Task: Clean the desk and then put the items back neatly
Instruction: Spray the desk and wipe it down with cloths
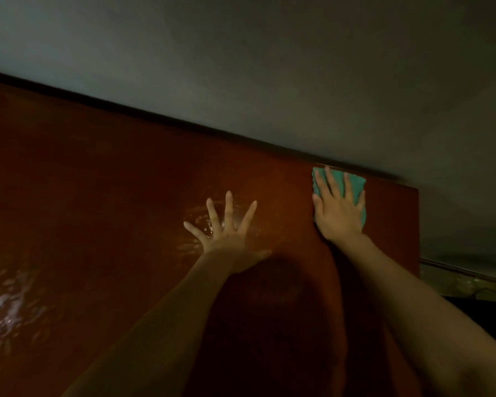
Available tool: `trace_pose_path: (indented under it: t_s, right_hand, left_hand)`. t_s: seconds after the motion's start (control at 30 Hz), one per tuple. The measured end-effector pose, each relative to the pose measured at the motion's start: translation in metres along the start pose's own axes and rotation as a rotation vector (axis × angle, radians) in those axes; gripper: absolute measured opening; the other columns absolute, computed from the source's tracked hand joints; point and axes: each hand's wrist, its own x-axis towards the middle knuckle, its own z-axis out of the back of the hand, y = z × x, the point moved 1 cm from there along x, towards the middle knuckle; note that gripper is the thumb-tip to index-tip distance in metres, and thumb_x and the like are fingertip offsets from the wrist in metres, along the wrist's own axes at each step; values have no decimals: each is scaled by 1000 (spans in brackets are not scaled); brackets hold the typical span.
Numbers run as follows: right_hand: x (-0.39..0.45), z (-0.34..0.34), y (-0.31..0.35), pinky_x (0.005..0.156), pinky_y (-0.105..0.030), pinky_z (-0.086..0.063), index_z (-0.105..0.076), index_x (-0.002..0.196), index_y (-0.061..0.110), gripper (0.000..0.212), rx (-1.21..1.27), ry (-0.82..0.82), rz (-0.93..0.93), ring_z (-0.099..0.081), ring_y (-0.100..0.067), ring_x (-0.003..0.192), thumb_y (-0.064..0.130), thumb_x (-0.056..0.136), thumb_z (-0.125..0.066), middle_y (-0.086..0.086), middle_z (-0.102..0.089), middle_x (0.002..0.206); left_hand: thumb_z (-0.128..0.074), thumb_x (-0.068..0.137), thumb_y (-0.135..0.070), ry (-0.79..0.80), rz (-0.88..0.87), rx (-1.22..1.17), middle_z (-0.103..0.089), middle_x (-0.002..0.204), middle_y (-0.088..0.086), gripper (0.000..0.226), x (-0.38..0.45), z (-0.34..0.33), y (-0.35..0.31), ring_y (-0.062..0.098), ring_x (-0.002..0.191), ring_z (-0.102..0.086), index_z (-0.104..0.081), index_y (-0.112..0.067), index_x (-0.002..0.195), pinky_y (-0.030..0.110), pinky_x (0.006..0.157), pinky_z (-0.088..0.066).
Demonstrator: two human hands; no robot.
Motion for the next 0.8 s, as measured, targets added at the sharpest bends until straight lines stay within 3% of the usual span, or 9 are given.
trace_pose_path:
  t_s: [0.17, 0.33, 0.43, 0.6, 0.7, 0.8]
  right_hand:
    - [40, 11, 34, 111, -61, 8, 2, 151, 37, 51, 98, -37, -48, 10, -27, 146, 41, 102, -13, 13, 7, 159]
    - [-16, -8, 63, 110, -59, 13, 13, 148, 38, 55, -52, -6, 276, 20, -25, 143, 43, 101, -15, 13, 22, 154]
    - [-58, -22, 32, 107, -55, 20, 20, 144, 41, 56, -95, 97, 384, 30, -20, 137, 46, 99, -14, 17, 30, 146]
    - [-39, -16, -47, 113, -58, 0, 10, 146, 40, 52, -38, -45, 79, 7, -25, 147, 46, 98, -9, 12, 6, 158]
    - [7, -1, -31, 113, -60, 6, 6, 150, 37, 52, 96, -29, -125, 10, -27, 146, 41, 102, -14, 11, 9, 159]
    - [21, 3, 15, 111, -62, 9, 5, 151, 34, 52, 92, -74, -59, 12, -29, 146, 39, 103, -15, 10, 9, 159]
  left_hand:
    - [-36, 68, -88, -6, 20, 9, 58, 129, 2, 105, 0, -1, -3, 41, 125, 46, 37, -48, 131, 80, 89, 13]
    - [-41, 70, -85, 14, 22, -39, 57, 131, -1, 104, -5, 5, -7, 38, 125, 47, 32, -50, 134, 79, 92, 14]
    - [-44, 70, -83, 29, 21, -45, 56, 134, -1, 105, -9, 7, -7, 37, 124, 48, 31, -49, 136, 78, 93, 12]
    - [-40, 70, -85, 30, 29, -17, 60, 127, -1, 103, -8, 7, -8, 36, 117, 51, 37, -49, 129, 78, 92, 12]
    - [-40, 70, -85, 20, 27, -13, 60, 125, -1, 103, -8, 7, -8, 35, 114, 52, 37, -50, 128, 79, 91, 13]
    - [-43, 71, -83, 16, 32, -15, 60, 126, -2, 104, -6, 5, -8, 36, 117, 51, 35, -50, 131, 78, 90, 14]
